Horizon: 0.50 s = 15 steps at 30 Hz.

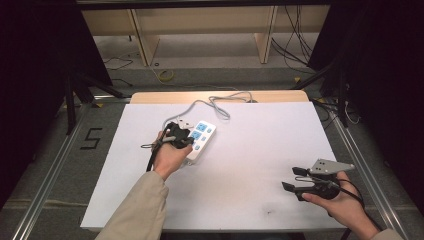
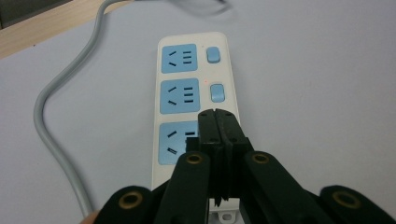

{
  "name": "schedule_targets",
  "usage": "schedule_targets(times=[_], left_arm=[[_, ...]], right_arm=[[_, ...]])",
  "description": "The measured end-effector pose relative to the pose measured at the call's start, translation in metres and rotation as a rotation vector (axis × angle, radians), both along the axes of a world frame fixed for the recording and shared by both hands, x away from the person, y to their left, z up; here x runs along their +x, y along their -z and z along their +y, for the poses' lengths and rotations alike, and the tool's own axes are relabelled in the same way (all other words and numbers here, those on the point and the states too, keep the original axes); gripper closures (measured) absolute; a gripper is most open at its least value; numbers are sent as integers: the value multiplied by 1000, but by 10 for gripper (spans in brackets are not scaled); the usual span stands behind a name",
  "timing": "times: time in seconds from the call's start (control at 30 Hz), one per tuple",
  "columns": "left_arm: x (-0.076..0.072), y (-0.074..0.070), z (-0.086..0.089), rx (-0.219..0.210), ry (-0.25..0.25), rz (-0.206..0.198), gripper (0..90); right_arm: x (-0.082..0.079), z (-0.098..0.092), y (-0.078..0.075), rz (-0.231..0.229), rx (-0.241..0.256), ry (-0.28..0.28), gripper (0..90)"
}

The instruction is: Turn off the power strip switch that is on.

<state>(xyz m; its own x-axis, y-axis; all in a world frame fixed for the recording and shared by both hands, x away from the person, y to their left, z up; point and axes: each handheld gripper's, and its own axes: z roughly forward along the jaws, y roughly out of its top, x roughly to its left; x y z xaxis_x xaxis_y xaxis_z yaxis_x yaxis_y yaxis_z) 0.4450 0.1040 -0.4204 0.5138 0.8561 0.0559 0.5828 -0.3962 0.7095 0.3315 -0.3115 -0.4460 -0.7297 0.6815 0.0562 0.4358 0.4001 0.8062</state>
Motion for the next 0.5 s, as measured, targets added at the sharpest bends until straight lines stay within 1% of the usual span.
schedule_targets(times=[0.27,0.33,0.5], left_arm=[[4,2,-1,3,-2,-8,899],[5,1,-1,14,5,-9,899],[7,1,-4,14,5,-15,899]], right_arm=[[0,0,0,1,0,-1,320],[0,0,0,0,-2,-1,320],[0,0,0,-1,-2,0,320]])
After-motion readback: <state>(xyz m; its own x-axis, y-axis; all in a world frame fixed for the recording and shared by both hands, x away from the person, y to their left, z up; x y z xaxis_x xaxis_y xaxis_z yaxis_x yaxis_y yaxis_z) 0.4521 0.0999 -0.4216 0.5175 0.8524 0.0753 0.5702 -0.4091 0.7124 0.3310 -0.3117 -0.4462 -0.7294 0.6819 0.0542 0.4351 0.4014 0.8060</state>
